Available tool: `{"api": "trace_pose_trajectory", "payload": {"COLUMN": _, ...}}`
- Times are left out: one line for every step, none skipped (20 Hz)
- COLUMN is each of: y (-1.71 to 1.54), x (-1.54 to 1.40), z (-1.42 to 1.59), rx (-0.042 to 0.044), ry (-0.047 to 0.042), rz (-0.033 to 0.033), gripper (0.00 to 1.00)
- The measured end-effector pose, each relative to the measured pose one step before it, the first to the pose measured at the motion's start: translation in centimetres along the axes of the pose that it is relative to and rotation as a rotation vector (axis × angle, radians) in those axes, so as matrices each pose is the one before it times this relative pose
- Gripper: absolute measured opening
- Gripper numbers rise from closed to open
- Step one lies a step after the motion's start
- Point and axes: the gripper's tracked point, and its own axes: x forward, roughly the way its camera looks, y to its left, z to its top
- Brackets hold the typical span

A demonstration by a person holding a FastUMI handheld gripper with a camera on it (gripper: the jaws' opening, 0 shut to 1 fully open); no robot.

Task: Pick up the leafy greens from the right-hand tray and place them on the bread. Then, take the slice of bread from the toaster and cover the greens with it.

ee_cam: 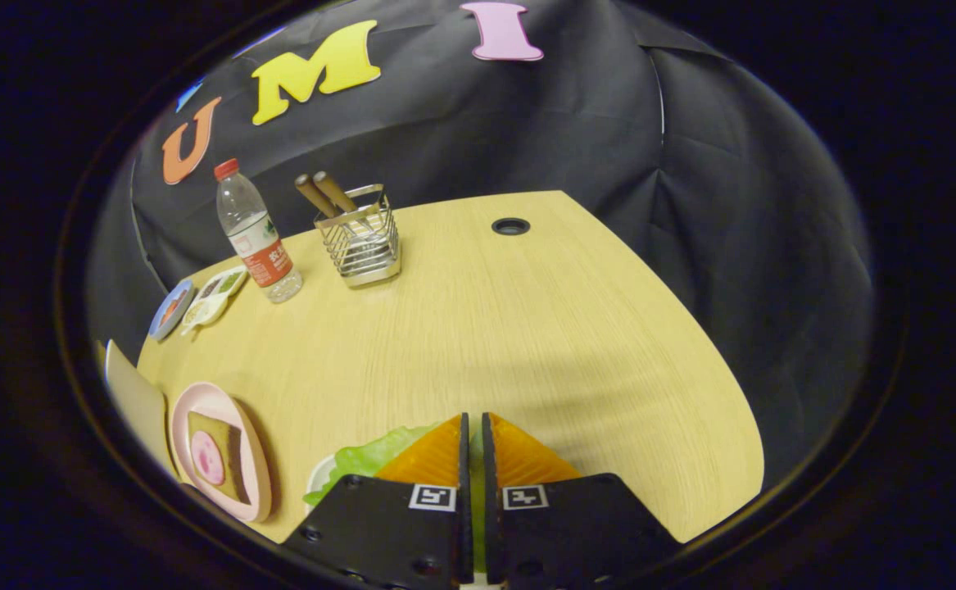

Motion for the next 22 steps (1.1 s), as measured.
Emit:
{"api": "trace_pose_trajectory", "payload": {"y": -0.079, "x": -0.692, "z": 0.594, "rx": -0.00114, "ry": -0.00812, "rz": -0.00766, "gripper": 0.03}}
{"api": "trace_pose_trajectory", "payload": {"y": -0.039, "x": -0.557, "z": -0.106, "rx": -0.00294, "ry": -0.01541, "rz": -0.00321, "gripper": 0.00}}
{"api": "trace_pose_trajectory", "payload": {"y": 0.178, "x": -0.841, "z": 0.349, "rx": -0.00146, "ry": -0.01790, "rz": 0.00307, "gripper": 0.00}}
{"api": "trace_pose_trajectory", "payload": {"y": 0.253, "x": -0.979, "z": 0.464, "rx": -0.00388, "ry": -0.01929, "rz": 0.00335, "gripper": 0.00}}
{"api": "trace_pose_trajectory", "payload": {"y": 0.275, "x": -1.010, "z": 0.482, "rx": -0.00358, "ry": -0.01967, "rz": 0.00114, "gripper": 0.00}}
{"api": "trace_pose_trajectory", "payload": {"y": 0.454, "x": -0.864, "z": 0.507, "rx": -0.00706, "ry": -0.02242, "rz": 0.00545, "gripper": 0.00}}
{"api": "trace_pose_trajectory", "payload": {"y": 0.574, "x": -0.952, "z": 0.439, "rx": -0.00884, "ry": -0.01740, "rz": 0.00769, "gripper": 0.00}}
{"api": "trace_pose_trajectory", "payload": {"y": 0.507, "x": -0.738, "z": 0.327, "rx": -0.01180, "ry": -0.01489, "rz": 0.00073, "gripper": 0.00}}
{"api": "trace_pose_trajectory", "payload": {"y": 0.540, "x": -0.822, "z": 0.342, "rx": -0.01299, "ry": -0.01271, "rz": -0.00113, "gripper": 0.00}}
{"api": "trace_pose_trajectory", "payload": {"y": 0.631, "x": -0.663, "z": 0.161, "rx": -0.01007, "ry": -0.00926, "rz": 0.00289, "gripper": 0.00}}
{"api": "trace_pose_trajectory", "payload": {"y": 0.767, "x": -0.667, "z": 0.172, "rx": -0.00898, "ry": -0.00476, "rz": 0.00271, "gripper": 0.00}}
{"api": "trace_pose_trajectory", "payload": {"y": 0.781, "x": -0.689, "z": 0.020, "rx": -0.00903, "ry": -0.00228, "rz": 0.00386, "gripper": 0.00}}
{"api": "trace_pose_trajectory", "payload": {"y": 0.899, "x": -0.648, "z": 0.167, "rx": -0.01201, "ry": -0.00770, "rz": 0.00199, "gripper": 0.00}}
{"api": "trace_pose_trajectory", "payload": {"y": 1.047, "x": -0.540, "z": 0.134, "rx": -0.01309, "ry": -0.01003, "rz": 0.00164, "gripper": 0.00}}
{"api": "trace_pose_trajectory", "payload": {"y": 1.113, "x": -0.597, "z": 0.237, "rx": -0.01567, "ry": -0.01277, "rz": -0.00099, "gripper": 0.00}}
{"api": "trace_pose_trajectory", "payload": {"y": 0.987, "x": -0.586, "z": 0.079, "rx": -0.01977, "ry": -0.01103, "rz": -0.00238, "gripper": 0.00}}
{"api": "trace_pose_trajectory", "payload": {"y": 1.179, "x": -0.601, "z": 0.128, "rx": -0.01850, "ry": -0.00973, "rz": 0.00310, "gripper": 0.00}}
{"api": "trace_pose_trajectory", "payload": {"y": 1.323, "x": -0.504, "z": 0.092, "rx": -0.01316, "ry": -0.00581, "rz": 0.00514, "gripper": 0.00}}
{"api": "trace_pose_trajectory", "payload": {"y": 1.268, "x": -0.509, "z": 0.125, "rx": -0.00977, "ry": -0.00211, "rz": 0.00422, "gripper": 0.00}}
{"api": "trace_pose_trajectory", "payload": {"y": 1.357, "x": -0.477, "z": 0.018, "rx": -0.01271, "ry": -0.00181, "rz": 0.00755, "gripper": 0.00}}
{"api": "trace_pose_trajectory", "payload": {"y": 1.377, "x": -0.440, "z": 0.086, "rx": -0.00667, "ry": -0.00276, "rz": 0.00719, "gripper": 0.00}}
{"api": "trace_pose_trajectory", "payload": {"y": 1.525, "x": -0.364, "z": 0.130, "rx": 0.00030, "ry": -0.00839, "rz": 0.01360, "gripper": 0.00}}
